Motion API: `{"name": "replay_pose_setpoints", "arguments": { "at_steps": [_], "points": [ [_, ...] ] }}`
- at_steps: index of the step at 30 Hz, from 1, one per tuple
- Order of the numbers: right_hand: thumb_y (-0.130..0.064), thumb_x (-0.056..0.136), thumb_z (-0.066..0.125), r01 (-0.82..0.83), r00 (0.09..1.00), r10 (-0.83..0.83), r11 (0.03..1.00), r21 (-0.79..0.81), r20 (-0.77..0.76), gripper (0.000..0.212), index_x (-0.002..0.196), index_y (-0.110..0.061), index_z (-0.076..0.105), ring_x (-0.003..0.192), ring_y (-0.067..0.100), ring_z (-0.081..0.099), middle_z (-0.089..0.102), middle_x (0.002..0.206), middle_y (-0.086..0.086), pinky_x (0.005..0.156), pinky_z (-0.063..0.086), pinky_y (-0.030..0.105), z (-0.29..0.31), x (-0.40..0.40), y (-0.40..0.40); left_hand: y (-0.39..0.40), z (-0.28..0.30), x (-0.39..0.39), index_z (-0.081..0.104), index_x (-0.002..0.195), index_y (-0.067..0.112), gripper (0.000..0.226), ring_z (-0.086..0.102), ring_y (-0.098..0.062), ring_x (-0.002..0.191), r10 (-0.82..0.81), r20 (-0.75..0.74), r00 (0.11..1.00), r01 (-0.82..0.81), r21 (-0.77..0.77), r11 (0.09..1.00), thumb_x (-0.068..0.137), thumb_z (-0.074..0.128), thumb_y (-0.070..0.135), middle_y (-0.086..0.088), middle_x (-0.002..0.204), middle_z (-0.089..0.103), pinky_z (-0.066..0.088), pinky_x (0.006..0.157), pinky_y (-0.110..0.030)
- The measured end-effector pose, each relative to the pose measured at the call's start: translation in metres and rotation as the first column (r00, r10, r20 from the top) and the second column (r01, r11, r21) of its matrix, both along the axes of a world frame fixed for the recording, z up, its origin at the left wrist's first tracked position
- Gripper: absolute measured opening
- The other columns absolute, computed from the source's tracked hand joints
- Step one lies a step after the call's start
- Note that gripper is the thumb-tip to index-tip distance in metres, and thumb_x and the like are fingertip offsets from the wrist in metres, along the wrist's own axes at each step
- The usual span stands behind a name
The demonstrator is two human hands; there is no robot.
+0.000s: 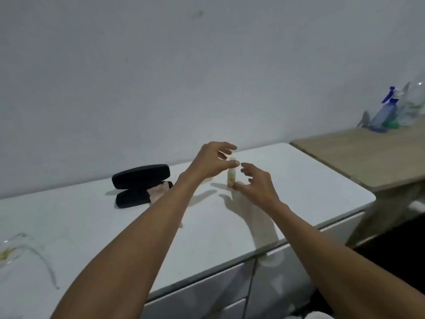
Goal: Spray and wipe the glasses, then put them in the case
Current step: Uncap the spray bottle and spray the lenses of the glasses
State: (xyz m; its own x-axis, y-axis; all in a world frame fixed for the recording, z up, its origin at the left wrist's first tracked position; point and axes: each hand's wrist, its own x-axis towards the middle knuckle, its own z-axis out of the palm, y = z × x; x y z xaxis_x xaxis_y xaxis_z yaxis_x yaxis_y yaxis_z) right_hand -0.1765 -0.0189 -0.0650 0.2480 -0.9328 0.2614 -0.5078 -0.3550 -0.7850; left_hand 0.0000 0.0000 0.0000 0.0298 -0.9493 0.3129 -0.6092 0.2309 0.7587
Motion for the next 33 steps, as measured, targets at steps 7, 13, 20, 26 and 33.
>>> {"name": "replay_pose_setpoints", "arguments": {
  "at_steps": [7,13,20,26,33],
  "points": [
    [-0.03,0.076,0.086,0.015,0.996,-0.016,1.0,0.011,0.092,0.054,0.125,-0.015,0.07,0.109,0.017,0.069,0.076,0.112,0.005,0.096,0.056,0.039,-0.012,0.016,-0.004,0.002,-0.023,-0.017,0.075,0.117,0.017,0.035,0.073,-0.011,0.096,0.043,-0.019,0.999,-0.045,-0.076,0.996,0.082,0.078,0.015,0.0,0.108,0.075,0.057,0.087,-0.028],
    [-0.017,0.085,0.079,0.05,0.992,-0.052,0.999,0.02,0.116,0.016,0.099,-0.014,0.074,0.084,0.019,0.074,0.078,0.08,0.001,0.084,0.058,0.041,-0.013,0.026,-0.004,-0.002,-0.02,-0.015,0.077,0.111,0.013,0.026,0.071,-0.01,0.094,0.091,-0.031,0.995,-0.093,-0.085,0.992,0.085,0.076,0.009,0.0,0.106,0.075,0.05,0.08,-0.016],
    [-0.021,0.087,0.077,0.082,0.994,-0.081,0.997,-0.012,0.07,0.019,0.104,-0.015,0.073,0.09,0.023,0.069,0.076,0.09,0.002,0.084,0.056,0.041,-0.013,0.03,-0.002,0.003,-0.01,-0.01,0.075,0.109,0.009,0.03,0.07,-0.011,0.081,0.163,-0.215,0.963,-0.205,-0.186,0.961,0.079,0.081,0.005,-0.004,0.093,0.074,0.054,0.078,-0.013],
    [-0.02,0.088,0.075,0.097,0.993,-0.099,0.995,0.024,0.069,0.022,0.11,-0.016,0.073,0.094,0.025,0.07,0.078,0.097,0.004,0.082,0.053,0.035,-0.013,0.031,-0.001,0.016,-0.04,0.008,0.077,0.096,0.012,0.022,0.07,-0.013,0.075,0.244,-0.152,0.958,-0.253,-0.038,0.967,0.079,0.077,-0.002,-0.003,0.091,0.074,0.054,0.061,-0.017],
    [-0.02,0.09,0.073,0.095,0.993,-0.096,0.995,0.021,0.068,0.024,0.114,-0.014,0.072,0.093,0.025,0.067,0.077,0.103,0.006,0.079,0.048,0.032,-0.013,0.031,0.001,0.022,-0.074,0.009,0.079,0.091,0.007,0.029,0.069,-0.026,0.075,0.23,-0.089,0.969,-0.224,0.077,0.972,0.071,0.076,-0.014,-0.007,0.081,0.072,0.064,0.075,-0.038]
  ]
}}
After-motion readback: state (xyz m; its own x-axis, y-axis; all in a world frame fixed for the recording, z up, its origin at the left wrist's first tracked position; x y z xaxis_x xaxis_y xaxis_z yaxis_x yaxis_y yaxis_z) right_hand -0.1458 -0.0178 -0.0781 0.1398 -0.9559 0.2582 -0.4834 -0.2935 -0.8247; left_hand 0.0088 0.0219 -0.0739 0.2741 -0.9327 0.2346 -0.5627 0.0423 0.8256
